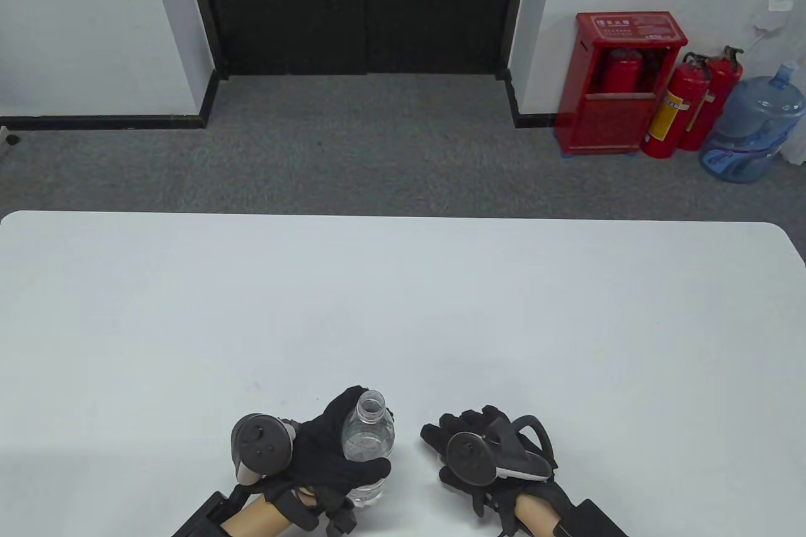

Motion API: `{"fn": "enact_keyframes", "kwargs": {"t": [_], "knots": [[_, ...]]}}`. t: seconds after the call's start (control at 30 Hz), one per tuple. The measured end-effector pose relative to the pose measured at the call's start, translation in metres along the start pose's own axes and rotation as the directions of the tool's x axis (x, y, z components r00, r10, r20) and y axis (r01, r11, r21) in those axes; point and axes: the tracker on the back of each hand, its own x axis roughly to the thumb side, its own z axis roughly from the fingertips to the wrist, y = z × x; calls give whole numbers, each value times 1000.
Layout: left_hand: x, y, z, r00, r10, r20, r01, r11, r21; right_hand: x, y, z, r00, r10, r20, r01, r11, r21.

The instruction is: Open mineral water bottle cap

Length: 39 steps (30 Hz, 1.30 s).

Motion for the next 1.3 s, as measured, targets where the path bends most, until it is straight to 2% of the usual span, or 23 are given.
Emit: {"fn": "enact_keyframes", "kwargs": {"t": [0.17, 0.3, 0.43, 0.77, 1.07, 1.23, 1.3], "knots": [[1, -4, 0, 1000, -5, 7, 5, 1000, -24, -7, -32, 18, 993, -118, 11, 118, 973, -199], [2, -6, 0, 1000, -2, 11, 3, 1000, -28, -11, -54, 34, 981, -195, 12, 190, 932, -308], [3, -7, -1, 1000, 2, 12, -2, 1000, -30, -13, -71, 48, 968, -248, 37, 243, 896, -371], [3, -6, 0, 1000, 20, 6, -20, 1000, -22, -14, -74, 55, 967, -248, 57, 252, 900, -356], [6, -6, -3, 1000, 17, 3, -16, 997, -70, -12, -73, 52, 970, -240, 41, 240, 913, -331], [1, 6, -30, 998, 22, -52, -26, 996, -89, -13, -71, 53, 965, -258, 54, 261, 914, -310], [-7, 12, -44, 997, 29, -75, -34, 997, -68, -13, -71, 54, 966, -252, 57, 257, 918, -300]]}}
